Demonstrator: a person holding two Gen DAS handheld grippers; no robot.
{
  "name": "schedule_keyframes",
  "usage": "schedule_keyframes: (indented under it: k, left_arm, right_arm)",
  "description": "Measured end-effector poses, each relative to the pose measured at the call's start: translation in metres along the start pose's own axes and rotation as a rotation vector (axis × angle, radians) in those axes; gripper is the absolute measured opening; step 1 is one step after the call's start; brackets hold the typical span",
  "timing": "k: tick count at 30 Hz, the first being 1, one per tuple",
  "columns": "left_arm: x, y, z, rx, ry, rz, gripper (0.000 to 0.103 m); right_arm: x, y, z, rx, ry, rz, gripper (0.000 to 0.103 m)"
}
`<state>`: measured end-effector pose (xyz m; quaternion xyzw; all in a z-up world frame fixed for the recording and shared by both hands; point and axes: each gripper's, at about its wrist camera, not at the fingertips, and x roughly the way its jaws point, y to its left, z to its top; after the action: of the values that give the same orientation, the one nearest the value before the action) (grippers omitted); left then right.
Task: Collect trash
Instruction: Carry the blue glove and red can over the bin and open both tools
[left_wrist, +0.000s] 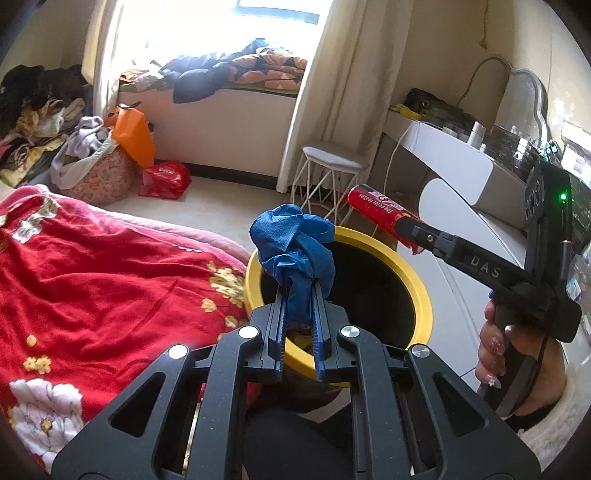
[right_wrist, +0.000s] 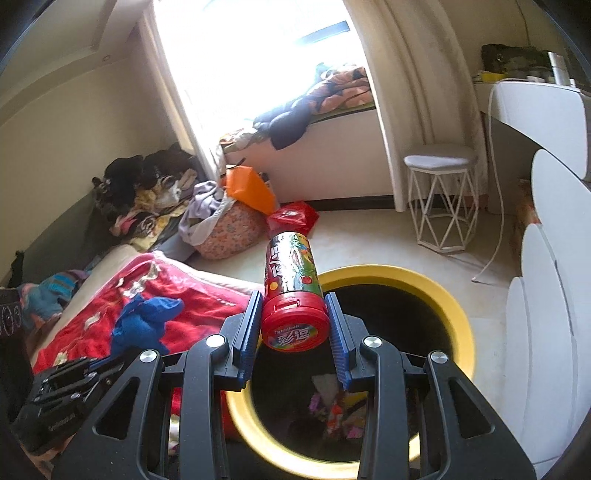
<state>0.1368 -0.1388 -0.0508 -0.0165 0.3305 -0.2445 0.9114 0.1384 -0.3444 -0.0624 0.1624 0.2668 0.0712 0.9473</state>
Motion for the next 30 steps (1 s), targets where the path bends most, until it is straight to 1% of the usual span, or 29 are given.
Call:
schedule_keyframes:
  k: [7, 16, 21, 30]
  left_arm:
    - [0.014, -0.014, -0.001, 0.025, 0.020, -0.018, 0.008]
    - [0.037, -0.032, -0.007, 0.054, 0.057, -0.044, 0.008]
    - [0.053, -0.036, -0.011, 0.052, 0.089, -0.062, 0.008]
    - [0.079, -0.039, -0.017, 0.049, 0.143, -0.071, 0.008]
  right_arm:
    - [0.001, -0.020, 0.000, 0.033, 0.005, -0.048, 0.033]
    - [0.009, -0.042, -0.004, 0.065, 0.041, -0.091, 0.033]
    - [0.017, -0.052, -0.008, 0.085, 0.071, -0.107, 0.033]
    - [0.028, -0.065, -0.016, 0.103, 0.111, -0.117, 0.033]
